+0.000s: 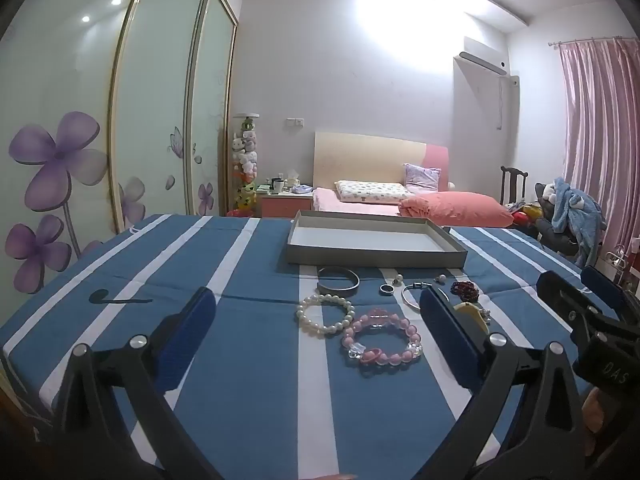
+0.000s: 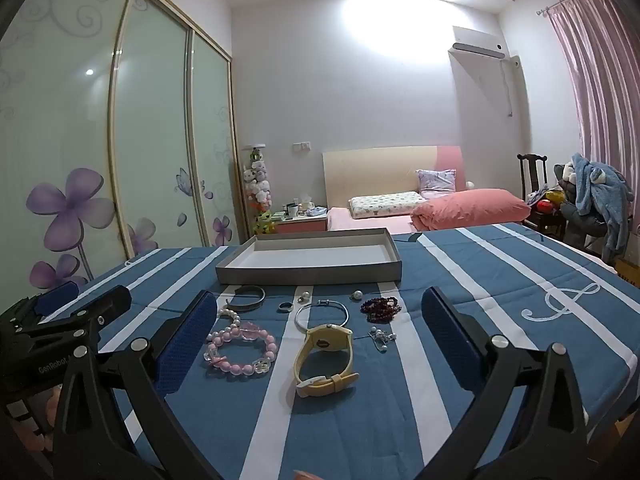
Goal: Organize jewelry
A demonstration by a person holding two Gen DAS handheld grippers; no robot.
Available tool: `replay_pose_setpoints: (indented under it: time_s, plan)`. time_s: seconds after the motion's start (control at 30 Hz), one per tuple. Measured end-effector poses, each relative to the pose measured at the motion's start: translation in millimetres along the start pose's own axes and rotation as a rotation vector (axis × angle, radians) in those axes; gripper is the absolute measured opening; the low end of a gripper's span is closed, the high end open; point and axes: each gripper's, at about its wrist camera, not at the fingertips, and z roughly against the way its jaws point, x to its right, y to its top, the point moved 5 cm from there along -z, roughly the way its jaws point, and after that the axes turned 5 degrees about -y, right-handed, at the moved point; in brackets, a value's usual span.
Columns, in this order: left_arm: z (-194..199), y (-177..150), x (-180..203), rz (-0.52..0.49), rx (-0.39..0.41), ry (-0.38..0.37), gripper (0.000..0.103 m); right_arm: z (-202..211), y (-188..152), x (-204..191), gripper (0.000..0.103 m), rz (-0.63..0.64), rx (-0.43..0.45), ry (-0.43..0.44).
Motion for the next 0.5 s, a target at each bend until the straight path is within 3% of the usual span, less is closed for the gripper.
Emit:
replay_pose_setpoints:
  time_s: [0.5]
  plan:
    - [-0.8, 3.2, -1.0, 0.005, 0.006, 0.002, 0.099, -1.3, -1.1, 0.1, 0.101, 0.006, -0.007, -0.003]
